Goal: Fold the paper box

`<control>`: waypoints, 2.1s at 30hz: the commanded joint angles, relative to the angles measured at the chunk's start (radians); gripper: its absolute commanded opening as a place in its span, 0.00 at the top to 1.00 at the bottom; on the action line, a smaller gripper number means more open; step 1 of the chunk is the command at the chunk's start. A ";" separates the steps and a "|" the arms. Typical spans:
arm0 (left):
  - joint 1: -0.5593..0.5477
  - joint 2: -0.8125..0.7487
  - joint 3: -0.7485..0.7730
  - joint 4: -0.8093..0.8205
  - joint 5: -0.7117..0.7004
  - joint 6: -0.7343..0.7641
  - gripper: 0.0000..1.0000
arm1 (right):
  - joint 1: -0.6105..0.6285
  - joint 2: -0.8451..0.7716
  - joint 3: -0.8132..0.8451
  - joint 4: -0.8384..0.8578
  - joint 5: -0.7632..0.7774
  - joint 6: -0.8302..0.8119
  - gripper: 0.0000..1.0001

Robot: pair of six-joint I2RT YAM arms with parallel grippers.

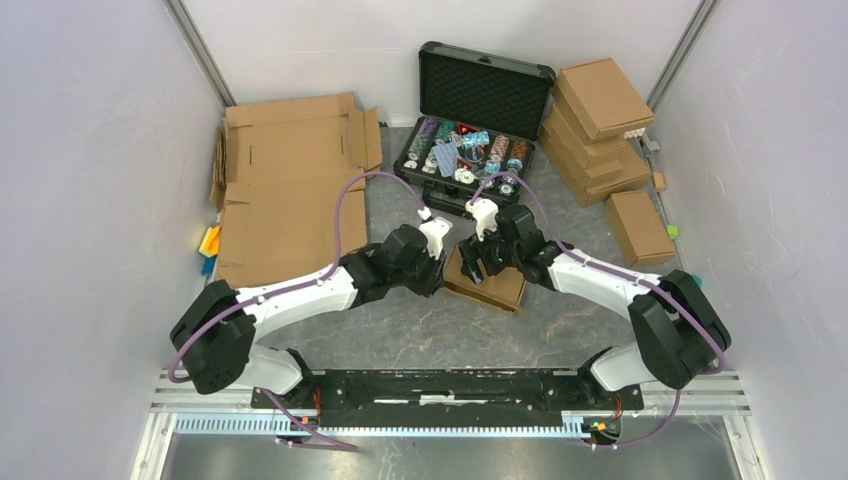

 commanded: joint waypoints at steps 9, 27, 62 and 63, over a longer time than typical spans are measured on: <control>0.069 0.048 0.068 -0.119 0.117 -0.188 0.67 | 0.021 0.030 -0.010 -0.061 0.019 0.002 0.23; 0.103 0.065 -0.058 0.128 0.166 -0.291 0.66 | 0.036 -0.023 -0.064 -0.069 -0.040 0.044 0.26; 0.128 0.159 -0.334 0.739 0.096 -0.526 0.60 | 0.025 -0.075 -0.163 0.025 -0.068 0.162 0.25; 0.127 0.169 -0.340 0.772 0.099 -0.542 0.60 | 0.027 -0.076 -0.164 0.023 -0.067 0.164 0.25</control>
